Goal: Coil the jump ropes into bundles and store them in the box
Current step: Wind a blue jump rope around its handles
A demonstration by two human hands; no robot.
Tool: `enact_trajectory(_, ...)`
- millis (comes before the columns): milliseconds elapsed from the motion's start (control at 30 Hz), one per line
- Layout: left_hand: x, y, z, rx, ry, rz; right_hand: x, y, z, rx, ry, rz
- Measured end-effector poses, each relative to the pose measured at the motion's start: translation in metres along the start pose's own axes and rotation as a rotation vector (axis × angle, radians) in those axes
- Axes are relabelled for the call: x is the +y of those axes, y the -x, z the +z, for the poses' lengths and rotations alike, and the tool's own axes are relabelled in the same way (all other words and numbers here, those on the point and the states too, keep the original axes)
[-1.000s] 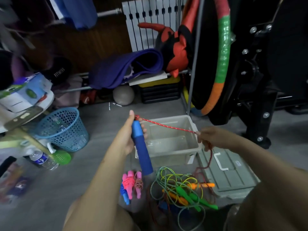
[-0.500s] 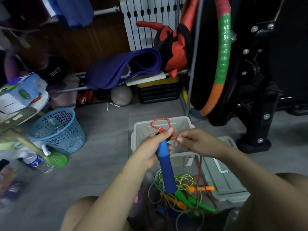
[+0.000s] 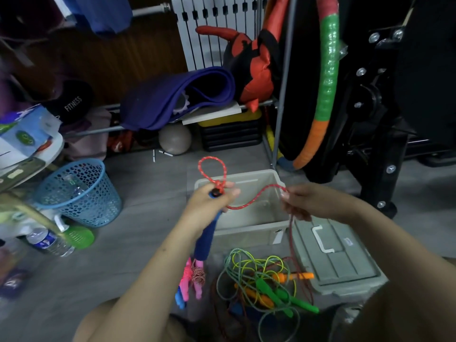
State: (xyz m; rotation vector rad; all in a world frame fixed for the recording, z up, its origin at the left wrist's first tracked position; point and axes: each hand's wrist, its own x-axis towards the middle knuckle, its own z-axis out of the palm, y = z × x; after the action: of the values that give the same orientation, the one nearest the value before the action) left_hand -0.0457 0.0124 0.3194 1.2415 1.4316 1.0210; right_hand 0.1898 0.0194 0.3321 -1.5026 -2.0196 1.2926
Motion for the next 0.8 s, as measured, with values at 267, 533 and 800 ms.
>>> enact_trajectory(267,-0.008,0.019,0.057,-0.267,-0.002,-0.013,-0.03,0.002,0.014,0.046,-0.482,-0.334)
enact_trajectory(533,0.007,0.007,0.042,-0.236,0.405,-0.197,-0.009,-0.001,0.016,0.159,-0.25,0.096)
enact_trajectory(800,0.012,-0.006,0.021,-0.187,0.619,-0.251,0.005,0.008,0.04,-0.333,0.04,0.046)
